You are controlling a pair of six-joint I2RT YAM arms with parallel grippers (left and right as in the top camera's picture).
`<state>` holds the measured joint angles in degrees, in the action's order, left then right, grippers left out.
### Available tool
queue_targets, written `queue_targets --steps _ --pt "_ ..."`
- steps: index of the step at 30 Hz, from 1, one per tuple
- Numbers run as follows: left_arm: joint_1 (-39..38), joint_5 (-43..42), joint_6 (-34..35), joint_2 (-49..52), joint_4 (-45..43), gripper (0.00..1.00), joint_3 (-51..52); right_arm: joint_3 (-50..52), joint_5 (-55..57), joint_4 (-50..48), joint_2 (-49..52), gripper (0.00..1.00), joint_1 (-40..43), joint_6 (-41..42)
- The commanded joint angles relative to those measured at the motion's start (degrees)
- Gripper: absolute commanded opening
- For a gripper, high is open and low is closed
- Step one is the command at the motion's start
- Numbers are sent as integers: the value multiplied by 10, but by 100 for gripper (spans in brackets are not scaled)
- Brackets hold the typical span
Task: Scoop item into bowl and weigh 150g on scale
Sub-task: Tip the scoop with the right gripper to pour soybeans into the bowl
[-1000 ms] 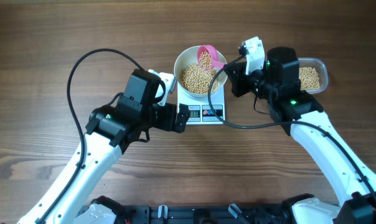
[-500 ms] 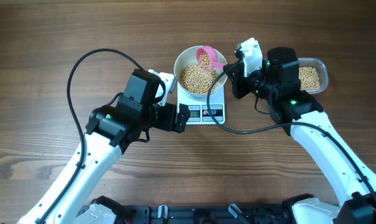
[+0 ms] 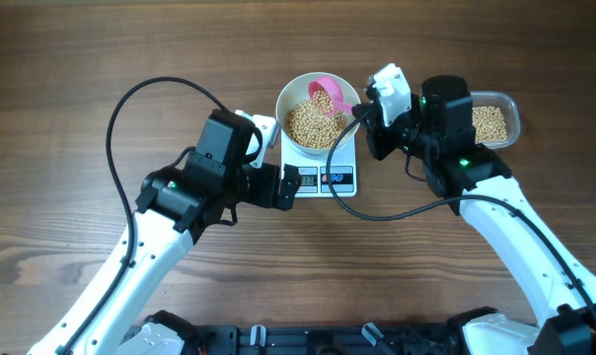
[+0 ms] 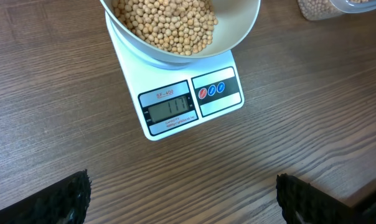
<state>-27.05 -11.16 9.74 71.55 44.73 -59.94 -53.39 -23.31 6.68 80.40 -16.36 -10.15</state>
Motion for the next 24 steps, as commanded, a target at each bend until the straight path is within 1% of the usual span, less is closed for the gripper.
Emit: queue_targets --steps 1,7,11,14,24 --pt "-2 -3 -9 -5 -1 100 -1 -9 -3 0 1 4 -5 -48" --pt "-2 -3 -9 -5 -1 100 -1 -9 -2 1 1 4 -5 -52" --pt "-2 -3 -9 -5 -1 100 -1 -9 -2 1 1 5 -6 -111" --pt "-2 -3 -9 -5 -1 100 -1 -9 -2 2 1 4 -6 -141" --pt "-2 -3 -9 -5 -1 100 -1 -9 -2 5 1 4 -6 -189"
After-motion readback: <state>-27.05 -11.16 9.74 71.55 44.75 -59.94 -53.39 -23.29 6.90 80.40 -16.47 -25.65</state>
